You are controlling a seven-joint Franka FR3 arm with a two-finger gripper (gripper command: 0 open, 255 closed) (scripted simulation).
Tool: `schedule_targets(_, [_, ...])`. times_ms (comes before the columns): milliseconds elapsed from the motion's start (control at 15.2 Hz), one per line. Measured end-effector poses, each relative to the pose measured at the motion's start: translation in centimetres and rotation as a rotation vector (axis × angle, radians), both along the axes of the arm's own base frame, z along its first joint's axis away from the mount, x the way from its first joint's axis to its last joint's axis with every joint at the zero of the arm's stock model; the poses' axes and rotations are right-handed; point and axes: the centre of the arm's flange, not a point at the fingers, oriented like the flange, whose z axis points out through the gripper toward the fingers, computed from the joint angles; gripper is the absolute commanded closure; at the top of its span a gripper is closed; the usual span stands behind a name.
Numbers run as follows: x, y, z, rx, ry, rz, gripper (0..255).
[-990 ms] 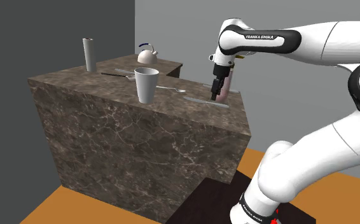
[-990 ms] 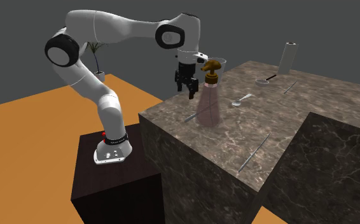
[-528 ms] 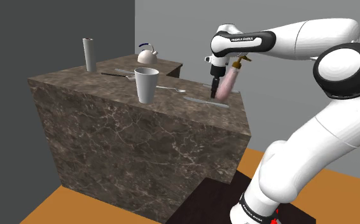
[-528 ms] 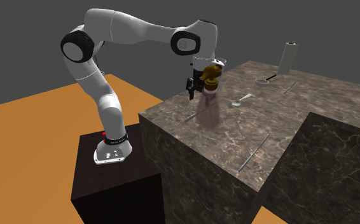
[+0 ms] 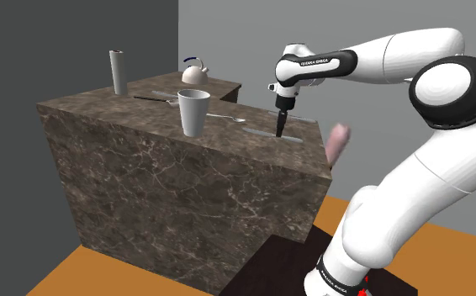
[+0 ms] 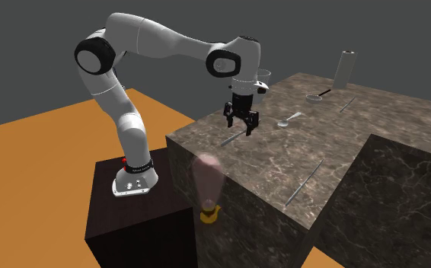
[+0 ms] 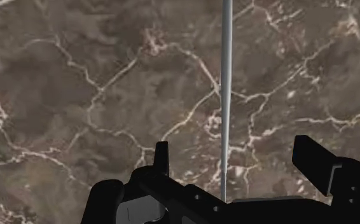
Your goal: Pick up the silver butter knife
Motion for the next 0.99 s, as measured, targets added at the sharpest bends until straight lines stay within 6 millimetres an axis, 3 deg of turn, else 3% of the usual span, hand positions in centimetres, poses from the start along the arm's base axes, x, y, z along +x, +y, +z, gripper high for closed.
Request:
schedule_targets(660, [0.0, 0.0, -0.1, 0.0, -0.001, 0.0, 255])
schedule_targets(990, [-0.1, 0.0, 1.9, 0.0, -0.001, 0.0, 255])
